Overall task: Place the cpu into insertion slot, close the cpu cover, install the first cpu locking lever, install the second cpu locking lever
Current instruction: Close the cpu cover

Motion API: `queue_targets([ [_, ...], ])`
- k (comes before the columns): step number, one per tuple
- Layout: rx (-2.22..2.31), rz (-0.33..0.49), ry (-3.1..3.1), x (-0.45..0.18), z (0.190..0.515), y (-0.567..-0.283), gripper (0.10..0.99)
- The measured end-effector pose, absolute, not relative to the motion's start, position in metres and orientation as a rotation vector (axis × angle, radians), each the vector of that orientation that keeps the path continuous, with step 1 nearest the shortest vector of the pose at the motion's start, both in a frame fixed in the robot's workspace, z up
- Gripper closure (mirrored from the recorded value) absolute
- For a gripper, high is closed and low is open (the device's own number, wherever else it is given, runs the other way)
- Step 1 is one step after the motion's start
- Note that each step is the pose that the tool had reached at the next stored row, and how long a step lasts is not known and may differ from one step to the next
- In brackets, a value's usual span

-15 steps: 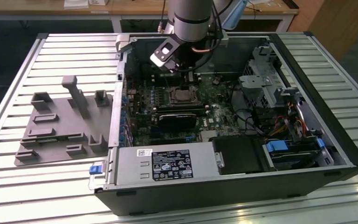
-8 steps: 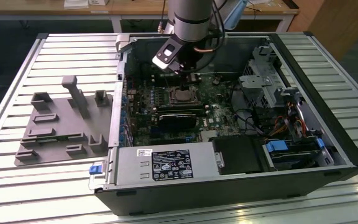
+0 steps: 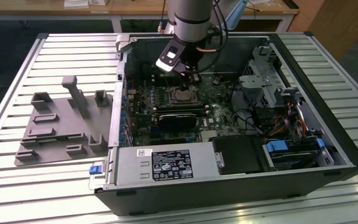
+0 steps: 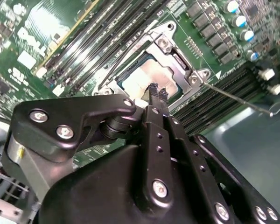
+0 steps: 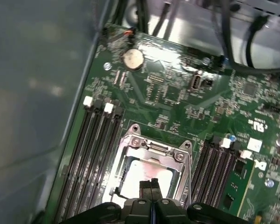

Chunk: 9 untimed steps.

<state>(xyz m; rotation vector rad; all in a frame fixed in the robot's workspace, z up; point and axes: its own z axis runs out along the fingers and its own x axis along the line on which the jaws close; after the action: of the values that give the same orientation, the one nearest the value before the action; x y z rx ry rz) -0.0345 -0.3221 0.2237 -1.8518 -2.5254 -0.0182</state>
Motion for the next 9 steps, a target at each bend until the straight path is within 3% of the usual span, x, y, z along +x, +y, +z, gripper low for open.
queue_targets([
  [9,-1.643,-0.017,-2.665,-0.0344,0.2229,-0.3221,0.984],
])
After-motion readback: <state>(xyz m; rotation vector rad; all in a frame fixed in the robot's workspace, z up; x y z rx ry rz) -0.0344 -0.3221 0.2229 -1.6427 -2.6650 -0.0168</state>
